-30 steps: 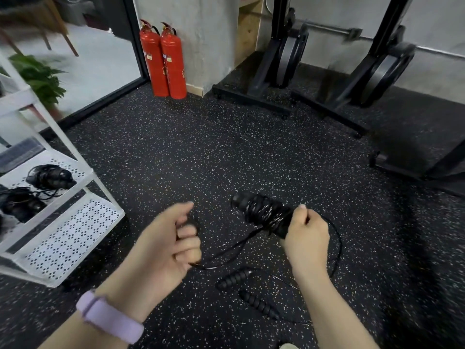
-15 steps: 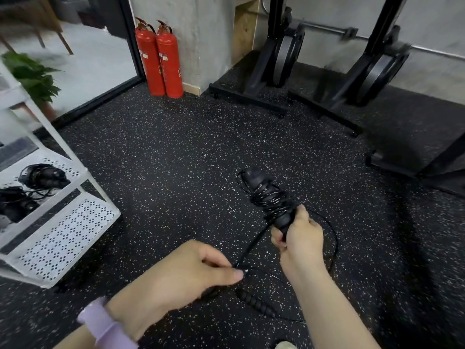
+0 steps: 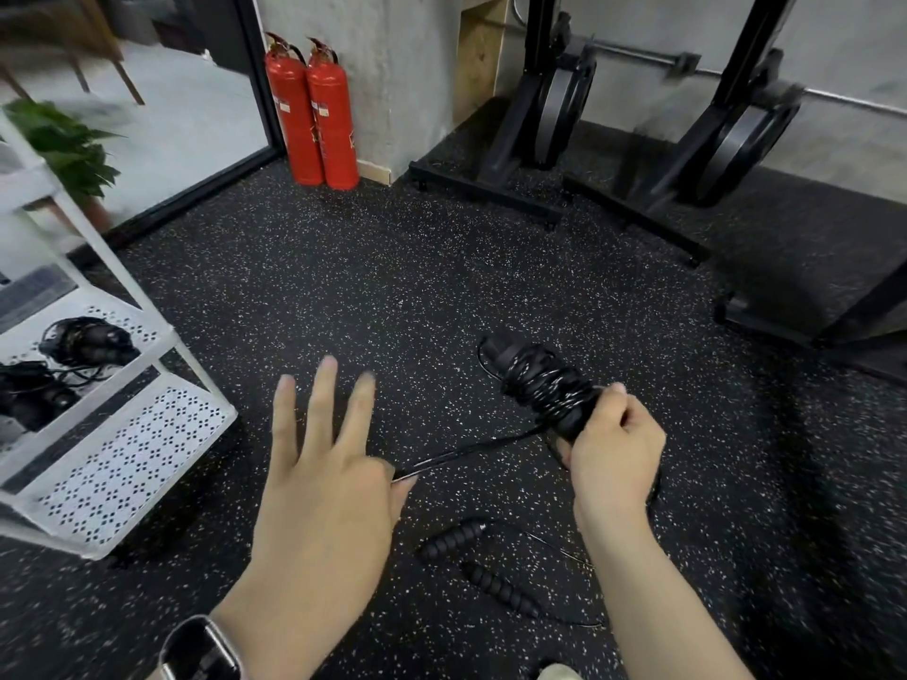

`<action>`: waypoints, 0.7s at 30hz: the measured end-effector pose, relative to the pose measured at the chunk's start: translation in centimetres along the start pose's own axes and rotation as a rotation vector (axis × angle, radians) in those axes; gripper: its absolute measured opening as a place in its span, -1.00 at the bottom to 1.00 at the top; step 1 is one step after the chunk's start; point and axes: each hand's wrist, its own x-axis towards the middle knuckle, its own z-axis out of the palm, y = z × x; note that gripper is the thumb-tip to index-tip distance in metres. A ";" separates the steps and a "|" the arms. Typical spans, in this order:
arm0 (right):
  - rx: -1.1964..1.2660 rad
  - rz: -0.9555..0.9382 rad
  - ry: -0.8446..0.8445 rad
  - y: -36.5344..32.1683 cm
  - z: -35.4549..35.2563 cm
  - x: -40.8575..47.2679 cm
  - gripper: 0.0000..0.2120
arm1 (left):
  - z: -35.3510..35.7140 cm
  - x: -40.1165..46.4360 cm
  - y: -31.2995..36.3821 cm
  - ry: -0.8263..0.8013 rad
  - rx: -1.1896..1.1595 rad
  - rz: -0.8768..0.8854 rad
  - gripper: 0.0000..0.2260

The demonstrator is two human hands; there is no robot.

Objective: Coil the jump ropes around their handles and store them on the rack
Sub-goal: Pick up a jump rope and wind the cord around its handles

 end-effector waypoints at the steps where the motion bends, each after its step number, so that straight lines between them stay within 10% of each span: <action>1: -0.061 -0.054 -0.004 0.0 -0.2 0.1 -0.59 | 0.1 0.1 -0.3 0.069 -0.029 0.034 -0.58; 12: -0.602 -0.406 -0.660 0.9 -0.3 -0.6 -0.56 | 0.3 2.9 -4.2 -0.083 -0.447 0.233 -0.67; 21: -0.380 -0.146 -1.194 -0.3 0.1 -2.3 -0.60 | 0.6 3.5 -5.0 -0.266 -0.973 0.124 -0.70</action>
